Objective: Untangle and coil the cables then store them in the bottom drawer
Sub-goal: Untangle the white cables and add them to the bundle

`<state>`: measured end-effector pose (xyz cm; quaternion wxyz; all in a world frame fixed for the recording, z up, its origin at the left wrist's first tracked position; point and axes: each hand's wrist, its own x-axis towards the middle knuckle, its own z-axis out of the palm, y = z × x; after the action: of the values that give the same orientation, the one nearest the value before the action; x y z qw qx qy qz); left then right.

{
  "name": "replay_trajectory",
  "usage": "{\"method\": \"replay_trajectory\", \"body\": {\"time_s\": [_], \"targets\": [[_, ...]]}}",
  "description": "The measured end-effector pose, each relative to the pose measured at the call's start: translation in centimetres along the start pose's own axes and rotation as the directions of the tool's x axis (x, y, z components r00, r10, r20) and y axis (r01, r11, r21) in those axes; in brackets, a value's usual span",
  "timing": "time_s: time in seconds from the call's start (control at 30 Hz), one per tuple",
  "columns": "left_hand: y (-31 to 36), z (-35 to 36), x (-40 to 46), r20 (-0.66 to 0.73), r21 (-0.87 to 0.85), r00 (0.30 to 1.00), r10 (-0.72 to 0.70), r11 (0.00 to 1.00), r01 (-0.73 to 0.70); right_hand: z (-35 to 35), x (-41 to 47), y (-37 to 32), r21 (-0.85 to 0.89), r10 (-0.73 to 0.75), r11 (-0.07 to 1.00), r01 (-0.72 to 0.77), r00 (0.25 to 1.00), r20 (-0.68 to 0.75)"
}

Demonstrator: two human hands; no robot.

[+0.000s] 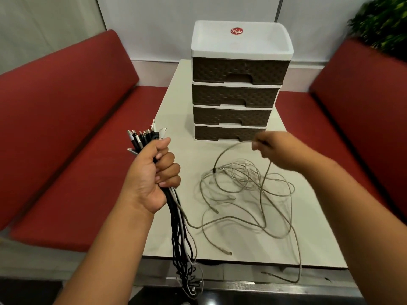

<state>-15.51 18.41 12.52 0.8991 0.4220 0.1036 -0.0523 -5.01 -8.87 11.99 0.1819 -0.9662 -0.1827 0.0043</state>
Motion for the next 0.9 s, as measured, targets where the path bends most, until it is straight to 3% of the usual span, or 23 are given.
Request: {"method": "replay_trajectory", "body": {"time_s": [0.17, 0.37, 0.57, 0.7, 0.8, 0.9], "targets": [[-0.2, 0.5, -0.3, 0.004, 0.014, 1.000, -0.008, 1.000, 0.007, -4.8, -2.0, -1.9, 0.344, 0.070, 0.939, -0.005, 0.982, -0.175], [-0.1, 1.3, -2.3, 0.015, 0.013, 1.000, 0.024, 1.000, -0.024, -7.5, -7.3, -4.8, 0.557, 0.035, 0.824, 0.105, 0.971, -0.235], [-0.2, 2.6, -6.1, 0.063, 0.060, 0.997, 0.046, 0.997, -0.050, -5.9, -13.8, -6.8, 0.751, -0.044, 0.654, 0.093, 0.995, -0.085], [0.3, 4.4, -9.4, 0.134, 0.106, 0.990, 0.050, 0.992, -0.064, -1.1, -17.4, -7.8, 0.772, -0.048, 0.633, -0.065, 0.991, 0.123], [0.8, 6.2, -11.7, 0.181, 0.145, 0.981, 0.066, 0.985, -0.093, 2.6, -19.8, -9.2, 0.699, -0.069, 0.700, -0.146, 0.960, 0.270], [0.8, 7.7, -13.5, 0.193, 0.190, 0.979, 0.071, 0.976, -0.108, 5.2, -21.2, -10.5, 0.495, -0.092, 0.860, -0.125, 0.916, 0.391]]}}
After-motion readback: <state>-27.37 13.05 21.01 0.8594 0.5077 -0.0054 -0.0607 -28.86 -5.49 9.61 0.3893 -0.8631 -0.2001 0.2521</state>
